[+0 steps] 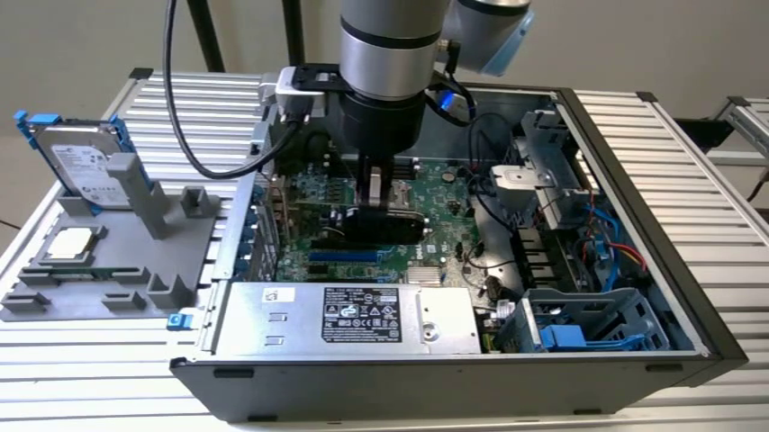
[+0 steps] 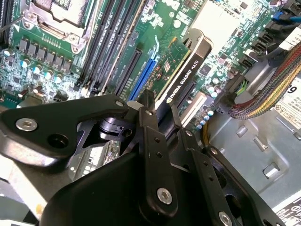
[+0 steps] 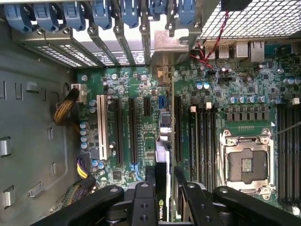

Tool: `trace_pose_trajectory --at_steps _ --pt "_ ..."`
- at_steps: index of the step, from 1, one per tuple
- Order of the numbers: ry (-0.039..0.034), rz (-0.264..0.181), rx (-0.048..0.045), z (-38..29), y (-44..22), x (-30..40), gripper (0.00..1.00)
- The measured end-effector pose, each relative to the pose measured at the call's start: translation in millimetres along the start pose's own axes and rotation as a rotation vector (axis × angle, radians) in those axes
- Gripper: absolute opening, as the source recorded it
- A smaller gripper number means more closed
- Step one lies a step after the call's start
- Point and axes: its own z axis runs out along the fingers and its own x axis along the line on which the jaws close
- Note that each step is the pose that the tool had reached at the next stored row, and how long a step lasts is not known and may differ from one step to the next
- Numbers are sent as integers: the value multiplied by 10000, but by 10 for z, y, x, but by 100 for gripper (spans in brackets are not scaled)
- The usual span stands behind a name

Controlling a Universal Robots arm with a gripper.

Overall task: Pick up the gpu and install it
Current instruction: 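Insert the gpu into the slot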

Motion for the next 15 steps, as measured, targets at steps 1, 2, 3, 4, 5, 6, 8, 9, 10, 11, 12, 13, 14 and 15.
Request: trace_pose_trajectory --at_steps 1,2,3,4,5,6,8,9,10,11,12,13,14,15 --pt "1 -3 0 3 0 10 0" --pt "0 -7 0 7 -1 17 0" --pt "-1 -9 0 11 -1 22 0" --pt "1 -12 0 15 -2 27 0" --pt "0 -15 0 18 -2 32 0" --pt "-2 -17 1 24 -2 35 0" --pt "1 -21 0 32 -3 43 0" --pt "1 -22 0 36 -3 46 0" --pt "2 -23 -1 40 -3 49 0" --pt "1 -24 0 45 -3 51 0" --pt "2 -27 -1 49 -4 54 0" --pt "1 -28 0 53 -4 57 0" --pt "0 -29 0 57 -5 60 0" --pt "-1 -31 0 61 -5 62 0"
